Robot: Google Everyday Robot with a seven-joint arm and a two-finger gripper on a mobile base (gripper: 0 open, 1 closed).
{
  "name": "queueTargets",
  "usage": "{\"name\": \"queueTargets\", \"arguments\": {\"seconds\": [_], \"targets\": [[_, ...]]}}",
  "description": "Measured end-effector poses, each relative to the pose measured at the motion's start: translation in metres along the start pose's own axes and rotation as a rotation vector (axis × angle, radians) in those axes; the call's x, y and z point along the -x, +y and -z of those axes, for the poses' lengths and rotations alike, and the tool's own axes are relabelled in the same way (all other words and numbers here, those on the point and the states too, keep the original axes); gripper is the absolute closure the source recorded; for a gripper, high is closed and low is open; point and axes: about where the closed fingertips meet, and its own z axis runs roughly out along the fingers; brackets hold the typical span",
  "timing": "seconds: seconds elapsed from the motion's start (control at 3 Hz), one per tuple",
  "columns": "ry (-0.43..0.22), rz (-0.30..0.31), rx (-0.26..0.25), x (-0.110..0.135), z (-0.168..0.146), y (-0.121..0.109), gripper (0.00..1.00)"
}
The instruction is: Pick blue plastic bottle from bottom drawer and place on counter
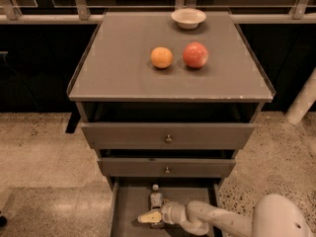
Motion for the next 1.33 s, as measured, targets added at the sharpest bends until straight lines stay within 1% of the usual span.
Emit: {"name": "queueTargets", "arguments": {"seconds": [0.33, 0.67, 1.0, 1.33], "targets": [[0.003, 0.007, -0.065, -0.005, -0.003, -0.007, 0.00], [0.009, 0.026, -0.158, -0.014, -0.003, -0.017, 0.00], [0.027, 0.026, -0.263, -0.026, -0.004, -0.039, 0.00], [0.033, 0.034, -0.257, -0.027, -0.006, -0.037, 0.00]]}}
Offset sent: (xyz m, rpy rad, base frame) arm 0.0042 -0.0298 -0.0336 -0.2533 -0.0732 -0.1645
